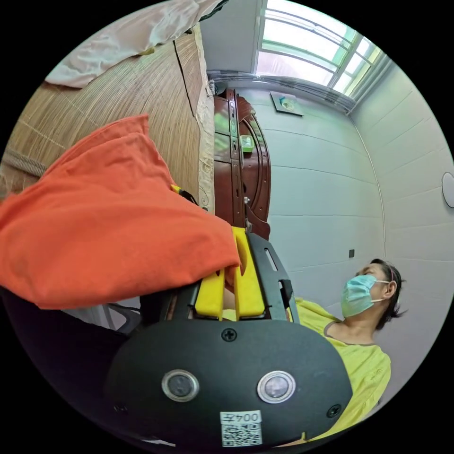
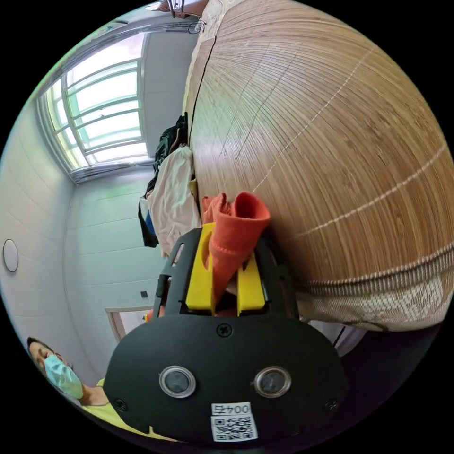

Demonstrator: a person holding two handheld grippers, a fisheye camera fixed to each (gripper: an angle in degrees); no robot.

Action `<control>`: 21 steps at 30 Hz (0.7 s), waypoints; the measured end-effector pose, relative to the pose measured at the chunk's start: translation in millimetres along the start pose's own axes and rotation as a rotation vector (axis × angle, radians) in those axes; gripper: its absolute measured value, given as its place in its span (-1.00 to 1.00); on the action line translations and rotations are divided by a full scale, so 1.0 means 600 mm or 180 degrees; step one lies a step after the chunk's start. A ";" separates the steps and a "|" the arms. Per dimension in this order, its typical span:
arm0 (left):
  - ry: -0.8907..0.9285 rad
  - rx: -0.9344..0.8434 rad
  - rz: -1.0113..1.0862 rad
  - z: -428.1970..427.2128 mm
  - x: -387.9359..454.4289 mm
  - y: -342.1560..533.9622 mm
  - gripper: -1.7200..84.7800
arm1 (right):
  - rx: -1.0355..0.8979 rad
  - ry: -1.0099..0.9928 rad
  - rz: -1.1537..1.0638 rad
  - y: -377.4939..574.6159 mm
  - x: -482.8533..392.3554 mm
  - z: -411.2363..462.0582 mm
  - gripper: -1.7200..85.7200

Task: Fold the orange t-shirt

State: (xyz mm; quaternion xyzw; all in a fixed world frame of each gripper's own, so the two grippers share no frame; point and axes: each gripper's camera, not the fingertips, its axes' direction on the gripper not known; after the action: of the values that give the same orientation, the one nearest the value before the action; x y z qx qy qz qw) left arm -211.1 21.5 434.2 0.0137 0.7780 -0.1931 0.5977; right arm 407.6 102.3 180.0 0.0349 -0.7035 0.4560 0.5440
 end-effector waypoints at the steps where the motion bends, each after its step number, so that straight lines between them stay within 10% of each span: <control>1: -0.0072 -0.0069 0.0087 0.018 -0.007 -0.005 -0.87 | 0.0047 -0.0076 -0.0054 0.007 -0.017 0.008 -0.85; 9: -0.0379 -0.0790 0.0718 0.229 0.008 -0.071 -0.86 | 0.0474 0.0473 -0.1212 0.135 -0.233 -0.088 -0.87; 21: -0.0050 -0.2359 0.1228 0.937 -0.060 -0.114 -0.86 | 0.1365 0.2120 -0.1520 0.392 -0.359 -0.445 -0.88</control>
State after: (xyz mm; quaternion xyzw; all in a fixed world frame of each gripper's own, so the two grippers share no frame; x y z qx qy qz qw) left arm 301.8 -212.3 368.6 -0.0583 0.7734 0.2153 0.5934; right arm 562.4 324.2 -135.5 0.1594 -0.3525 0.4396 0.8106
